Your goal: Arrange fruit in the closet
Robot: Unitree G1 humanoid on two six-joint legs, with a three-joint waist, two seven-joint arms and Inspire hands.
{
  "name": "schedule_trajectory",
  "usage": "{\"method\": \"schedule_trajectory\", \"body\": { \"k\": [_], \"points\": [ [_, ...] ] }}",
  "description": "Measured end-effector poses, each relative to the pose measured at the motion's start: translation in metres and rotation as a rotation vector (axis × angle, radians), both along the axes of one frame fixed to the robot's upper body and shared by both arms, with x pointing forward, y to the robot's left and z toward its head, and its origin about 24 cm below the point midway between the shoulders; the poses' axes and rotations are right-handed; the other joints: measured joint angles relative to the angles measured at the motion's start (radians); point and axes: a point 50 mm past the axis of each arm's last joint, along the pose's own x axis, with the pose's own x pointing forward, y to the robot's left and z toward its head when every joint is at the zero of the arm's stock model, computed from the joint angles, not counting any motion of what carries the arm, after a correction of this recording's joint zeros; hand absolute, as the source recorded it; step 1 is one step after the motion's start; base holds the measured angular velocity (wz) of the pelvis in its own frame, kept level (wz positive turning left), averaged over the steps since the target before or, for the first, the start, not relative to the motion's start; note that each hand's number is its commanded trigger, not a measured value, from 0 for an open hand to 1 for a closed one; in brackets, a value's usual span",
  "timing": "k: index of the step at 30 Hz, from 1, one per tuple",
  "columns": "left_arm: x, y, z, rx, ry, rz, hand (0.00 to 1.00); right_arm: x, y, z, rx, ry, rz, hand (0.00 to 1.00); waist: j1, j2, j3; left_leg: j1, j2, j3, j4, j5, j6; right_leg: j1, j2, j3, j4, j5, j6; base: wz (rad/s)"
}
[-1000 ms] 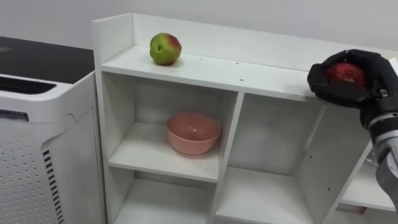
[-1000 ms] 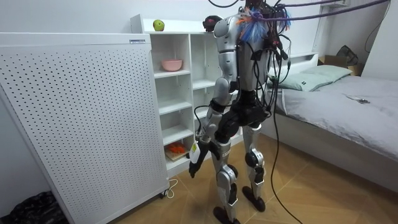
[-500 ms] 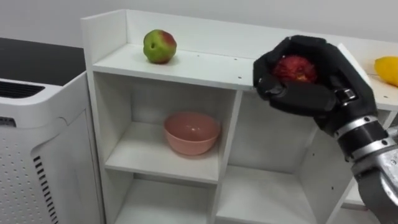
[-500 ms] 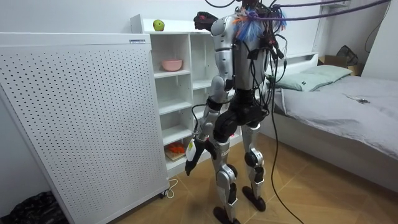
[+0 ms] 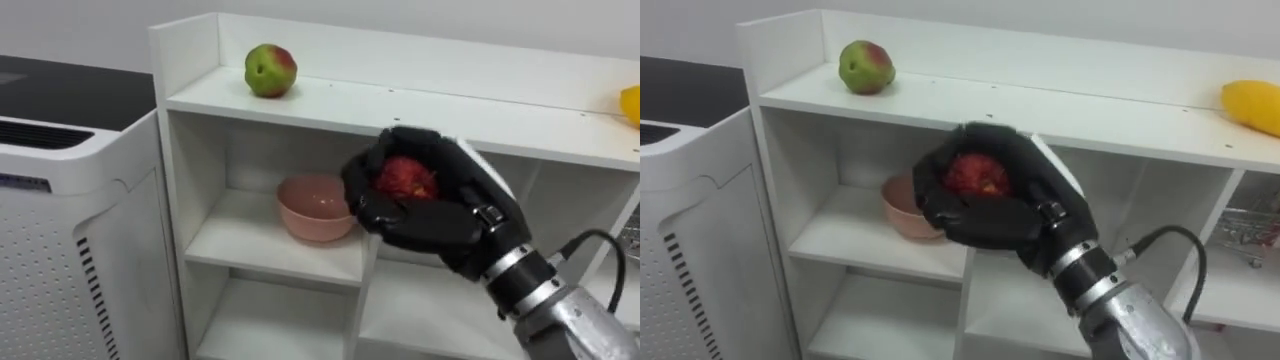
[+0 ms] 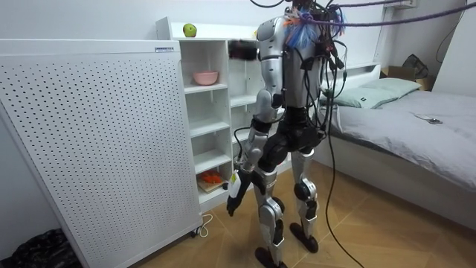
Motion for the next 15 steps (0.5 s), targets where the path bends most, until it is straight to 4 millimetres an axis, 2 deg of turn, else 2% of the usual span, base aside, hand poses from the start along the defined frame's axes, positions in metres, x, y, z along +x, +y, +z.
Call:
{"method": "schedule_trajectory", "body": {
  "k": [1,2,3,4,6,8,12,14,15],
  "points": [
    [0.002,-0.002,0.000,-0.002,-0.002,-0.011,0.00,0.002,-0.001,-0.012,0.014,0.054,-0.025,1.00,-0.001,0.002,0.0005,-0.010,0.000,-0.001,0.003,0.001,0.001,-0.009,-0.001,-0.001,0.005,0.000,0.000,0.00],
    [0.008,-0.006,-0.001,-0.008,-0.011,-0.021,0.00,0.004,-0.006,-0.034,0.024,0.149,-0.068,1.00,-0.002,0.012,0.0043,-0.039,0.001,-0.001,0.017,0.001,0.001,-0.040,-0.003,-0.004,0.024,0.000,0.000,0.00],
    [0.012,-0.008,-0.002,-0.012,-0.014,-0.027,0.00,0.004,-0.008,-0.043,0.025,0.186,-0.083,1.00,-0.002,0.016,0.0057,-0.055,0.001,-0.002,0.025,0.002,0.002,-0.058,-0.004,-0.008,0.033,0.000,0.000,0.06],
    [0.020,-0.012,-0.002,-0.018,-0.017,-0.045,0.00,0.004,-0.015,-0.060,0.026,0.261,-0.119,1.00,0.002,0.023,0.0067,-0.099,0.002,-0.002,0.045,0.004,0.005,-0.102,-0.008,-0.012,0.052,0.000,0.000,0.00],
    [0.032,-0.013,-0.001,-0.029,-0.053,-0.017,0.00,0.000,-0.020,-0.092,0.112,0.415,-0.196,1.00,0.007,0.031,0.0102,-0.159,0.003,-0.002,0.073,0.007,0.009,-0.171,-0.012,-0.008,0.089,0.000,0.000,-0.04],
    [0.036,-0.014,0.000,-0.033,-0.065,-0.020,0.00,-0.004,-0.019,-0.109,0.156,0.494,-0.232,1.00,0.004,0.037,0.0147,-0.187,0.003,-0.002,0.088,0.007,0.009,-0.204,-0.015,-0.008,0.113,-0.001,0.000,-0.06],
    [0.047,-0.018,0.002,-0.044,-0.125,0.015,0.00,-0.007,-0.020,-0.121,0.283,0.565,-0.277,1.00,0.002,0.036,0.0247,-0.272,-0.001,-0.001,0.126,0.010,0.015,-0.309,-0.028,-0.006,0.189,-0.009,-0.003,0.00],
    [0.053,-0.021,0.002,-0.048,-0.155,0.033,0.00,-0.004,-0.022,-0.120,0.378,0.584,-0.319,1.00,0.002,0.028,0.0373,-0.352,-0.006,0.000,0.161,0.013,0.021,-0.392,-0.043,-0.008,0.243,-0.023,-0.012,0.03],
    [0.055,-0.021,0.003,-0.048,-0.159,0.035,0.00,-0.002,-0.022,-0.117,0.405,0.585,-0.327,1.00,0.002,0.026,0.0397,-0.378,-0.007,0.000,0.174,0.013,0.021,-0.418,-0.045,-0.009,0.257,-0.027,-0.014,0.04]
  ]
}}
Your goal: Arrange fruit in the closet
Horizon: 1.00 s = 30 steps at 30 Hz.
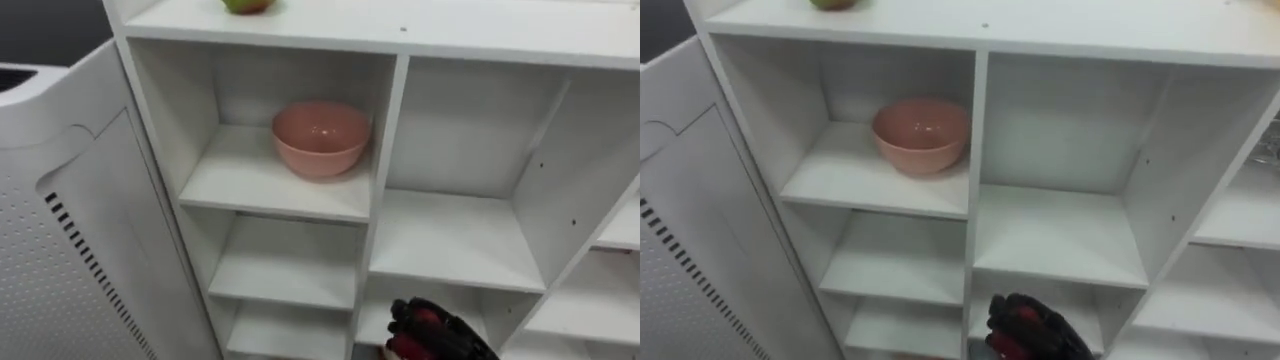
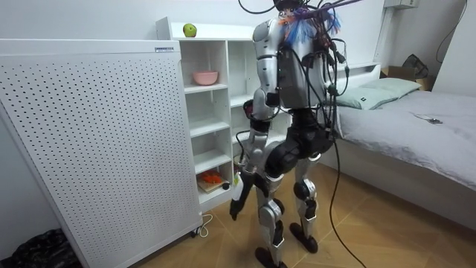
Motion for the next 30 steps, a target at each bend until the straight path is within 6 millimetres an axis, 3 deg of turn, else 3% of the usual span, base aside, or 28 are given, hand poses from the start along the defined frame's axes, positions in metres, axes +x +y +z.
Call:
{"method": "schedule_trajectory", "body": {
  "k": [6,13,15,19,23,30],
  "points": [
    [0.012,-0.009,0.002,0.008,-0.042,-0.018,0.00,0.026,-0.011,0.019,0.304,0.012,-0.196,1.00,0.003,0.002,0.0061,-0.217,-0.004,-0.010,0.072,0.030,0.003,-0.226,-0.009,0.016,0.100,-0.004,-0.013,0.08],
    [0.020,-0.019,0.004,-0.030,-0.084,0.022,0.00,0.031,-0.021,0.018,0.474,0.044,-0.316,1.00,0.012,0.006,0.0094,-0.332,-0.011,-0.014,0.071,0.059,0.003,-0.350,-0.021,0.007,0.128,0.007,-0.025,0.07],
    [0.021,-0.021,0.004,-0.055,-0.095,0.061,0.00,0.035,-0.025,0.022,0.510,0.043,-0.344,1.00,0.017,0.014,0.0114,-0.362,-0.011,-0.010,0.089,0.058,0.004,-0.381,-0.022,0.013,0.141,0.005,-0.026,0.00],
    [0.025,-0.029,0.004,-0.089,-0.111,0.091,0.00,0.052,-0.040,0.047,0.536,-0.007,-0.398,1.00,0.034,0.045,0.0238,-0.424,-0.014,-0.010,0.104,0.056,0.007,-0.444,-0.030,0.009,0.162,0.005,-0.027,0.03],
    [0.026,-0.029,0.005,-0.078,-0.117,0.096,0.00,0.063,-0.043,0.066,0.549,-0.035,-0.410,1.00,0.033,0.062,0.0201,-0.436,-0.025,-0.010,0.105,0.056,0.007,-0.463,-0.047,0.002,0.191,-0.014,-0.030,0.11],
    [0.035,-0.035,0.008,-0.108,-0.169,0.127,0.00,0.064,-0.070,0.083,0.618,-0.073,-0.503,1.00,0.039,0.064,0.0190,-0.440,-0.044,-0.002,0.124,0.054,0.012,-0.480,-0.079,0.004,0.246,-0.047,-0.027,0.11]
  ]
}}
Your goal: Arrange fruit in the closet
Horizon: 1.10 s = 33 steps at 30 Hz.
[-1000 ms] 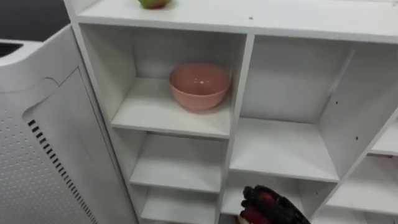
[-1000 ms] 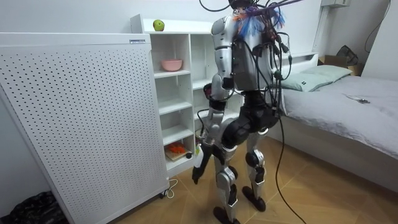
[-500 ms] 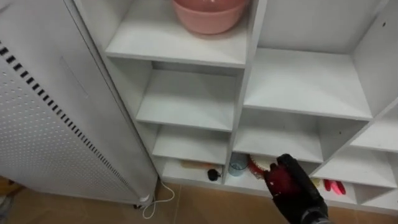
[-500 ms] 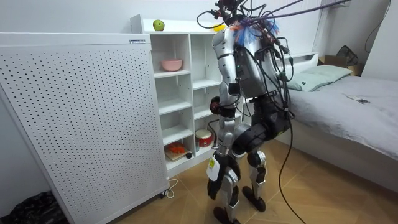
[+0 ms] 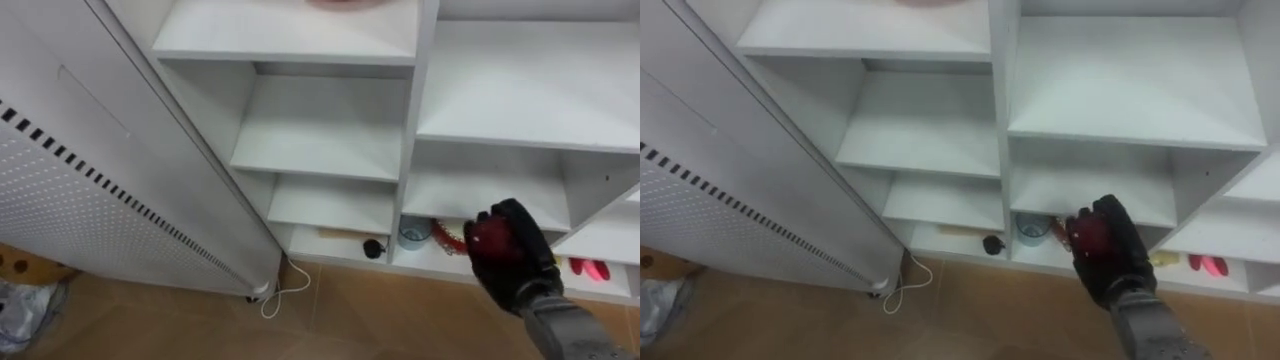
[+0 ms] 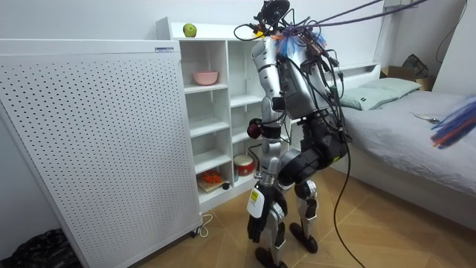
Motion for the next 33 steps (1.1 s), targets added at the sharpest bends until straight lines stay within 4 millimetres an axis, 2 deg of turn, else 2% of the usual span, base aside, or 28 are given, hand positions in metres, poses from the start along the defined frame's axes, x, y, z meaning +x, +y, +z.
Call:
{"method": "schedule_trajectory", "body": {
  "k": [3,7,8,9,20,33],
  "points": [
    [0.003,0.005,0.002,0.011,-0.020,0.000,0.00,0.005,-0.013,0.021,0.036,-0.031,-0.061,1.00,0.000,0.001,-0.0009,-0.014,-0.001,0.007,0.022,-0.005,0.004,-0.017,-0.005,0.002,0.017,-0.005,0.000,0.00],
    [0.003,0.007,0.002,0.024,-0.025,0.003,0.00,0.006,-0.024,0.031,0.049,-0.029,-0.126,1.00,0.021,0.008,-0.0048,-0.029,0.015,0.009,0.063,-0.024,0.007,-0.017,0.007,-0.001,0.026,-0.004,0.000,-0.06],
    [0.001,0.008,0.002,0.026,-0.022,0.005,0.00,0.006,-0.025,0.033,0.049,-0.028,-0.135,0.81,0.022,0.011,-0.0069,-0.032,0.016,0.008,0.076,-0.029,0.008,-0.017,0.007,-0.001,0.034,-0.006,0.000,0.00],
    [0.001,0.008,0.002,0.026,-0.021,0.005,0.00,0.007,-0.025,0.034,0.050,-0.029,-0.138,0.00,0.023,0.014,-0.0085,-0.034,0.017,0.008,0.081,-0.031,0.008,-0.017,0.007,-0.001,0.036,-0.006,0.000,0.00],
    [-0.001,0.007,0.003,0.035,-0.032,-0.012,0.00,0.010,-0.028,0.047,0.082,-0.006,-0.206,0.00,0.034,0.030,-0.0191,-0.033,0.012,0.030,0.106,-0.034,0.015,-0.034,-0.012,0.014,0.088,-0.014,-0.002,-0.01],
    [-0.008,0.007,0.001,0.022,-0.028,-0.015,0.00,0.010,-0.031,0.050,0.092,0.009,-0.246,0.00,0.030,0.030,-0.0192,-0.026,0.012,0.037,0.107,-0.034,0.015,-0.033,-0.012,0.021,0.089,-0.015,-0.002,0.00]
  ]
}}
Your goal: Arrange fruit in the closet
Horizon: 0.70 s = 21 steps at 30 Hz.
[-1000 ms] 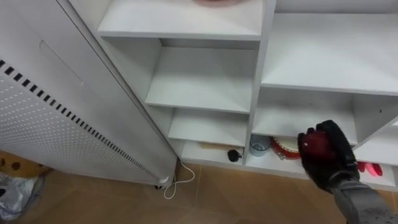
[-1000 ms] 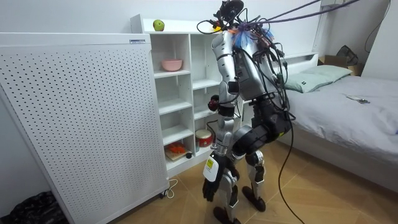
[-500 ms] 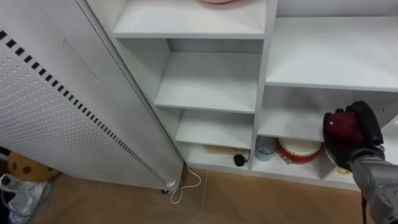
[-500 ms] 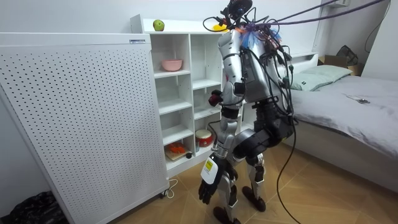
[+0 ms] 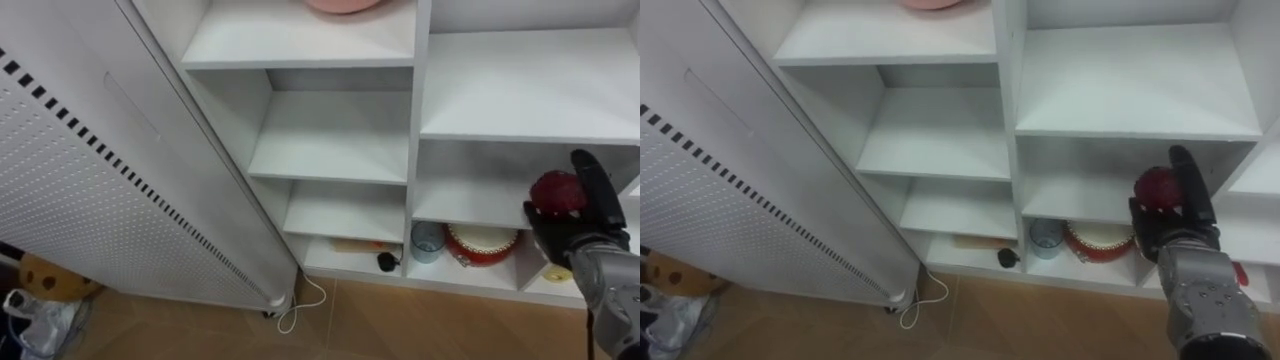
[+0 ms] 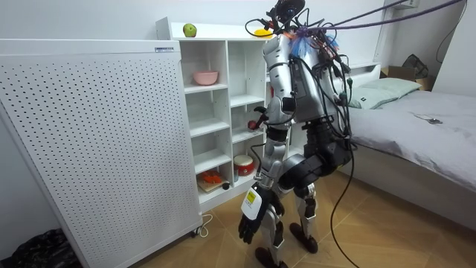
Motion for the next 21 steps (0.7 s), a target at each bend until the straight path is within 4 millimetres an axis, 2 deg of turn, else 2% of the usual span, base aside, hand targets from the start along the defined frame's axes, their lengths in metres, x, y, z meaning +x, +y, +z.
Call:
{"method": "schedule_trajectory", "body": {
  "k": [12,21],
  "points": [
    [0.0002,-0.0002,0.0000,-0.003,-0.001,-0.001,0.00,-0.0009,-0.0028,0.0006,0.015,-0.009,-0.013,0.00,-0.006,0.000,0.0000,0.000,0.001,0.000,-0.004,0.000,0.000,0.000,0.002,0.000,-0.005,0.000,0.000,0.00],
    [0.0001,-0.0004,0.0001,-0.004,0.000,0.000,0.00,-0.0007,-0.0022,-0.0003,0.026,-0.010,-0.005,0.00,-0.007,0.002,0.0010,0.013,0.010,0.003,-0.006,-0.001,-0.001,0.015,0.012,-0.001,-0.014,0.001,-0.001,0.00]
  ]
}}
